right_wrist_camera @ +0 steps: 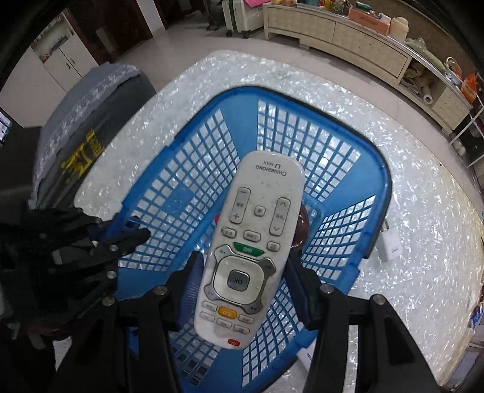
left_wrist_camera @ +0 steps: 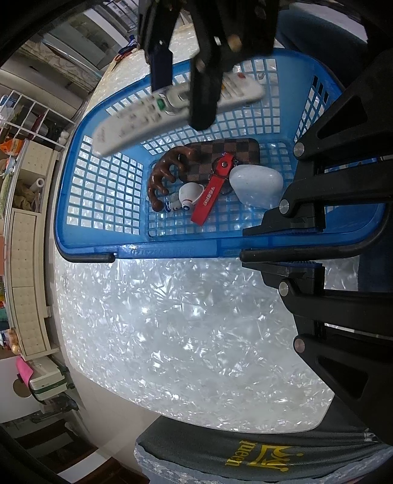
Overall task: Organize rigid objects
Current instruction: 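Lower the remote into the basket and open the right gripper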
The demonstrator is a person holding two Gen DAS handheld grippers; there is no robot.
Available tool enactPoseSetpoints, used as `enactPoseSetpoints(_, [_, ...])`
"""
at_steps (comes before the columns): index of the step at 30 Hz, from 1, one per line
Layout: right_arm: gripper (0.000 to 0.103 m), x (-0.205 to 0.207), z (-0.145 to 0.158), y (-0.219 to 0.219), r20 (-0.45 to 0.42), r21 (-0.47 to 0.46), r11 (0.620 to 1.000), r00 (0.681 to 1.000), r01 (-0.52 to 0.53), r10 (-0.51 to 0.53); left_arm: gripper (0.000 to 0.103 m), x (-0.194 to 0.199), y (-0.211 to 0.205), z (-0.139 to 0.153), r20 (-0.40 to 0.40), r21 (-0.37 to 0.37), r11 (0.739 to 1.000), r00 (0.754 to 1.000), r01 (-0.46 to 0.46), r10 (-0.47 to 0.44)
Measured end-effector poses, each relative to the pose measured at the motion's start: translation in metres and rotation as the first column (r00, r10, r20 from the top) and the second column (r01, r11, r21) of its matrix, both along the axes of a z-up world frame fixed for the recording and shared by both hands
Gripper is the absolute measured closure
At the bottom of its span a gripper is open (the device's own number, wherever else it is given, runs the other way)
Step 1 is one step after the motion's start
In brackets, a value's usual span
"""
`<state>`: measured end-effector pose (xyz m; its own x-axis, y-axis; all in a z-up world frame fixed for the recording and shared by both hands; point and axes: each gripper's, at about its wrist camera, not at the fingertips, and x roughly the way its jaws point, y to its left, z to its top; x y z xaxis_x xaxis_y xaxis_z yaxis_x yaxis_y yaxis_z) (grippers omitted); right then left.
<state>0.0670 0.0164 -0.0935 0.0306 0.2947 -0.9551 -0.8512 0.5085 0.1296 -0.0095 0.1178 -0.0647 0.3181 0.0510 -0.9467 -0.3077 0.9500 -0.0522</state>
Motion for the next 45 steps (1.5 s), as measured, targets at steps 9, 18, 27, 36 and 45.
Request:
enactPoseSetpoints(9, [0.052,0.001,-0.022,0.006,0.023,-0.05,0.999,1.0,-0.011,0.012,0.089,0.0,0.0,0.0,-0.006,0.001,1.0,1.0,0.004,-0.004])
enactPoseSetpoints(18, [0.052,-0.007,-0.023,0.021,0.062,-0.065,0.998,0.998,-0.021,0.026,0.089,0.0,0.0,0.0,-0.008,0.001,1.0,1.0,0.004,-0.004])
enactPoseSetpoints(27, [0.051,-0.009,-0.02,0.017,0.095,-0.059,0.998,0.995,-0.02,0.025,0.089,0.0,0.0,0.0,-0.008,0.001,1.0,1.0,0.006,-0.006])
enactPoseSetpoints(36, [0.018,-0.005,-0.014,0.016,0.11,-0.018,0.999,0.993,-0.032,0.034,0.089,-0.001,-0.001,0.001,-0.003,-0.001,1.0,1.0,0.006,-0.006])
enactPoseSetpoints(45, [0.0,-0.003,0.006,0.003,0.092,0.045,0.997,0.994,-0.065,0.061,0.089,0.0,-0.002,0.002,-0.005,0.003,1.0,1.0,0.003,-0.003])
